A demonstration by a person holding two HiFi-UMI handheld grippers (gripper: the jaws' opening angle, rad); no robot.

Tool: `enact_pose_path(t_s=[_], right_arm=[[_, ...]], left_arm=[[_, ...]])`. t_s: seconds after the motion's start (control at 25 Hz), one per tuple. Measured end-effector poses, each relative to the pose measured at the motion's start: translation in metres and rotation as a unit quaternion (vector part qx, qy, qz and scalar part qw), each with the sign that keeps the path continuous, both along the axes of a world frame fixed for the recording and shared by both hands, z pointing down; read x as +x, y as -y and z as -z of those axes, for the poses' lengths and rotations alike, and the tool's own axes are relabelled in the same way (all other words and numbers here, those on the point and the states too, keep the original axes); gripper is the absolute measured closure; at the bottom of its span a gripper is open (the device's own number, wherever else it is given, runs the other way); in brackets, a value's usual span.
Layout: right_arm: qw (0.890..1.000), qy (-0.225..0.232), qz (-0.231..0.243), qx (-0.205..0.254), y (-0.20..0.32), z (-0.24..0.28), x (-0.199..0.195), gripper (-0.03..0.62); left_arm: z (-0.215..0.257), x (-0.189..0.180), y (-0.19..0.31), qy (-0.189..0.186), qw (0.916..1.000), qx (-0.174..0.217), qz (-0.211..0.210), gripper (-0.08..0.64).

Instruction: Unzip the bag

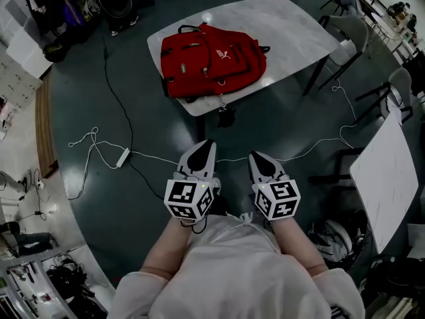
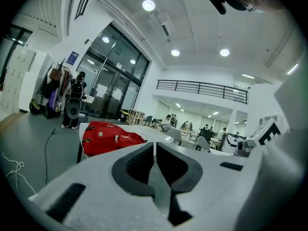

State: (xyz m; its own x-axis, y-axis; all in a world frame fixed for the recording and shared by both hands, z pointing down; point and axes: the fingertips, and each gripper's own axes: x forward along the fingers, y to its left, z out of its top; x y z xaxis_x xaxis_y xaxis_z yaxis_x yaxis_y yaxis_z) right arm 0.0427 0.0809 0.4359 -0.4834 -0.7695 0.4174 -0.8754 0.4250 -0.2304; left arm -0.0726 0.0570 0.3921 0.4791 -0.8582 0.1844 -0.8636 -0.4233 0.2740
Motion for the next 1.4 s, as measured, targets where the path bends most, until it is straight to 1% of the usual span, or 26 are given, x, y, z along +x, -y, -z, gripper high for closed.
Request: enact_pose_path(t_s=[0.2,0.4,0.56,0.72,0.88,1.04,1.12,1.24,1.4], right_arm=[[1.0,-0.011,-0.003,-0.019,0.062,-0.006,-0.031,0.563],[0.999,-0.008,-0.007,-0.047,0.107,-0.021,-0.056,0.563],[0.997,-0.024,-0.002,-0.069,0.137,-0.038,-0.063,0.563],[0.994,-0.039,0.008,-0.098,0.165,-0.062,-0.064,0.563],[0.991,-0.046,0.029,-0.122,0.195,-0.084,-0.065,0.563],[0.985,-0.057,0.068,-0.15,0.221,-0.108,-0.071,0.563],[0.98,-0.057,0.085,-0.172,0.231,-0.12,-0.073,0.563],[0.971,-0.064,0.107,-0.206,0.238,-0.138,-0.075,0.563],[0.96,-0.082,0.127,-0.234,0.25,-0.164,-0.078,0.561]], left_arm=[[-0.003,-0.031,0.06,0.007,0.9998,-0.012,-0.014,0.528],[-0.014,-0.06,0.101,0.018,0.9993,-0.03,-0.014,0.528],[-0.031,-0.067,0.128,0.015,0.9984,-0.054,-0.011,0.528],[-0.054,-0.071,0.149,0.019,0.9967,-0.079,-0.001,0.528],[-0.077,-0.068,0.172,0.028,0.9948,-0.098,0.01,0.528],[-0.101,-0.058,0.197,0.042,0.9921,-0.117,0.017,0.528],[-0.114,-0.053,0.209,0.052,0.9901,-0.129,0.021,0.528],[-0.138,-0.046,0.222,0.063,0.9856,-0.155,0.021,0.528],[-0.174,-0.039,0.238,0.07,0.9785,-0.193,0.018,0.528]])
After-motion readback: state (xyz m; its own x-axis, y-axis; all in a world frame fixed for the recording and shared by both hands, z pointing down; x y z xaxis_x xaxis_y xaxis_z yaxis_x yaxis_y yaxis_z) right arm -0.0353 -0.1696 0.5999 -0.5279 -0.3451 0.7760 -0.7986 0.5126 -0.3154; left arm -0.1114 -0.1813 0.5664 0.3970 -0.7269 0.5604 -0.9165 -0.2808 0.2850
